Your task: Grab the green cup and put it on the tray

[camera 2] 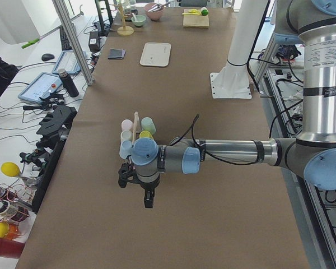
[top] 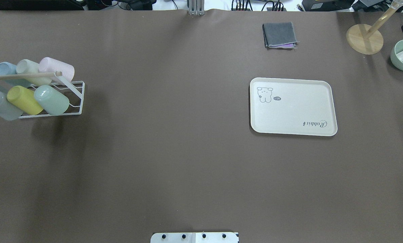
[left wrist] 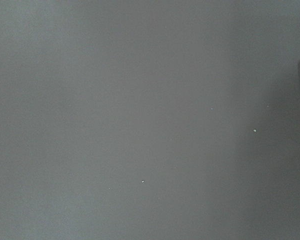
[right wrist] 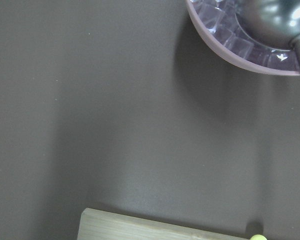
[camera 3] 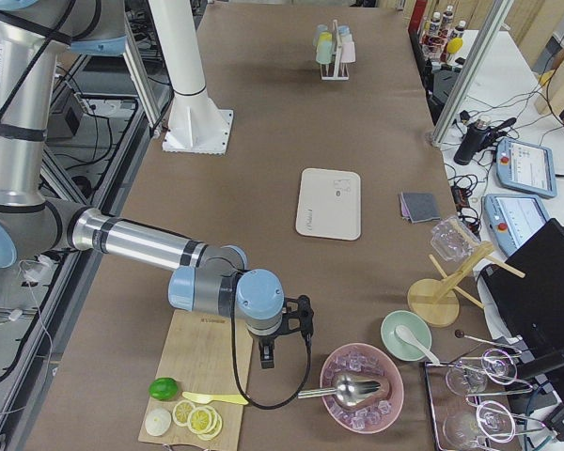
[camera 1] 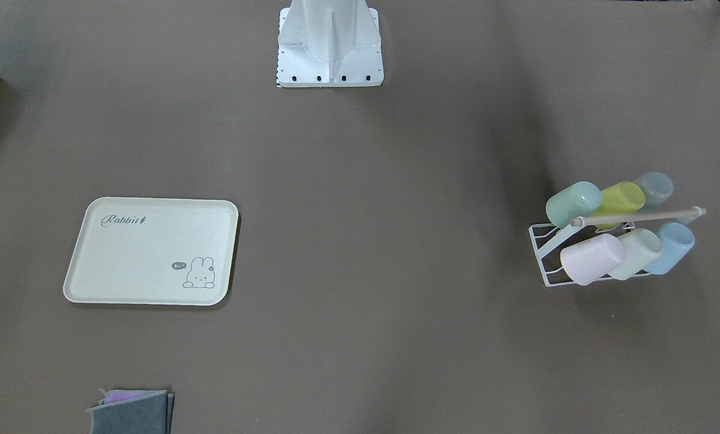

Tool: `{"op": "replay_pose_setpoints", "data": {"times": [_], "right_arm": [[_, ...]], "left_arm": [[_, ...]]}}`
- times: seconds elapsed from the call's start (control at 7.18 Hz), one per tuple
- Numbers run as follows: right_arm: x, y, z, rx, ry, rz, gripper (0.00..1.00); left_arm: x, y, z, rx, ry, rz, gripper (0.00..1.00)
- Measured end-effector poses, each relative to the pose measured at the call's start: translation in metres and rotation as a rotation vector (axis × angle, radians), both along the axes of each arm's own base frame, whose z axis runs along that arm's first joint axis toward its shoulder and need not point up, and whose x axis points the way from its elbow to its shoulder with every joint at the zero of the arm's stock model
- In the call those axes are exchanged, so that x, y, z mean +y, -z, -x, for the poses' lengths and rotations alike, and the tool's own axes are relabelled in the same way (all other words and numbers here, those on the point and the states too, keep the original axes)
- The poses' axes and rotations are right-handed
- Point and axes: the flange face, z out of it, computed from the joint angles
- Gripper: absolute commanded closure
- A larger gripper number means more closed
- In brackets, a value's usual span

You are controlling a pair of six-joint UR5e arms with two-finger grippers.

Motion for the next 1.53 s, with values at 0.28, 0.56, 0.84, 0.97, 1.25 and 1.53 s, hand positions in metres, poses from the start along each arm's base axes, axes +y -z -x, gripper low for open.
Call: {"op": "replay_pose_setpoints", "data": {"times": [0.28,0.56,0.84,0.97,1.25,1.53], "right_arm": [[-0.023,0.016,0.02,-0.061,-0.067,0.065,0.0],[-0.059,0.05,0.079,-0.096,-0.118,0.104,0.0],[-0.101,0.1,0.155,-0.143,-0.145,0.141,0.0],[-0.122,0.128,0.19,-0.159,-0.14,0.146,0.0],[-0.145,0.16,0.25,-0.145,-0.105,0.093,0.0],[-0.159,0.142,0.294,-0.137,-0.078,0.031,0.0]], "left_arm": [[-0.001,0.012,0.0,-0.001,0.002,-0.02,0.02],[0.034,0.027,0.001,-0.002,0.003,-0.035,0.02],[0.072,0.044,0.001,-0.002,-0.002,-0.056,0.02],[0.076,0.059,-0.001,-0.001,-0.008,-0.082,0.02],[0.073,0.099,-0.023,-0.001,-0.068,-0.162,0.02],[0.075,0.127,-0.053,0.005,-0.146,-0.214,0.02]]}}
